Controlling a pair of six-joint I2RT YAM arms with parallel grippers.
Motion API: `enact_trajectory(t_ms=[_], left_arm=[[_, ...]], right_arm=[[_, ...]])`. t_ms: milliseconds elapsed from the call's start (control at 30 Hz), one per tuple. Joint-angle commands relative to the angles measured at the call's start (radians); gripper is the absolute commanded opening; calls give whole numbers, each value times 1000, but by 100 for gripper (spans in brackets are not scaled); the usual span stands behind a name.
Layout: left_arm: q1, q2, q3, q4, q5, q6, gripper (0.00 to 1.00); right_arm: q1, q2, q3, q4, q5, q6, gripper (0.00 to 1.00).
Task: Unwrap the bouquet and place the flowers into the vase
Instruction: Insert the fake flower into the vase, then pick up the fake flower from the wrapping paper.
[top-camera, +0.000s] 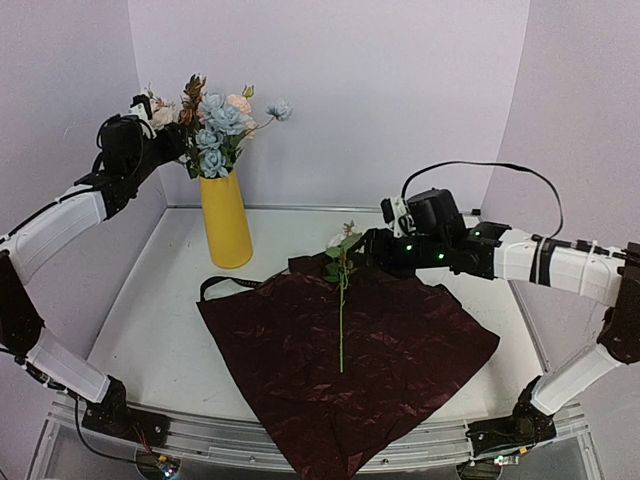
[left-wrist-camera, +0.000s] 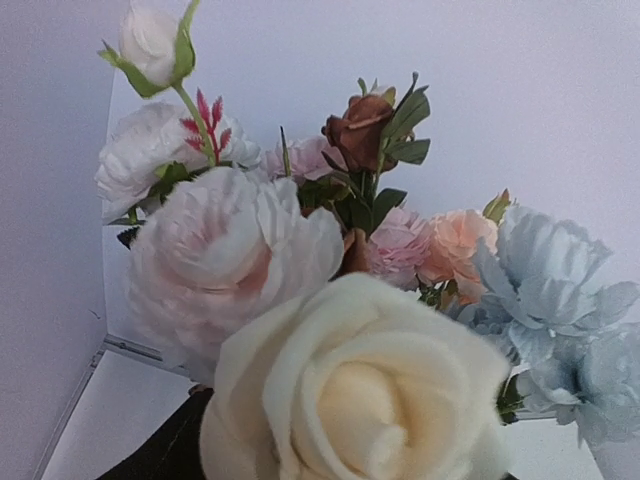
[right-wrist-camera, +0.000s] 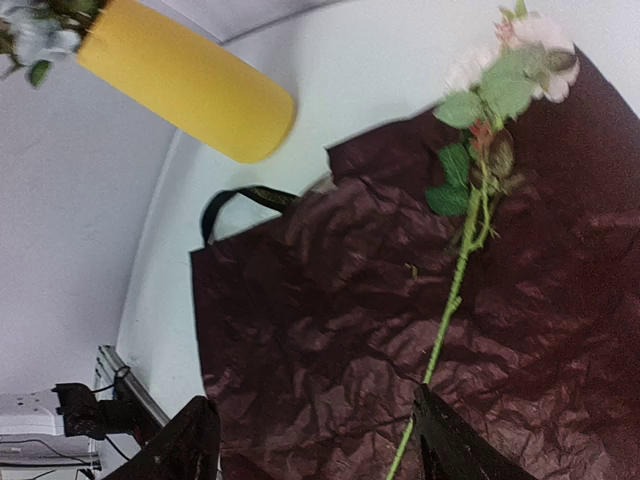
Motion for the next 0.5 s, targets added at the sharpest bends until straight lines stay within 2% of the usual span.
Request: enact_trajectory(t_ms=[0, 233, 467], left_arm=[[4, -151, -48, -71, -27, -44, 66], [4, -335, -169, -236, -3, -90, 67], [3, -508, -309, -388, 57, -185, 68]], right_arm=[[-2, 103, 54, -168, 12, 72, 62], [41, 267, 157, -354, 77, 120, 58], [94, 401, 277, -518, 197, 188, 59]])
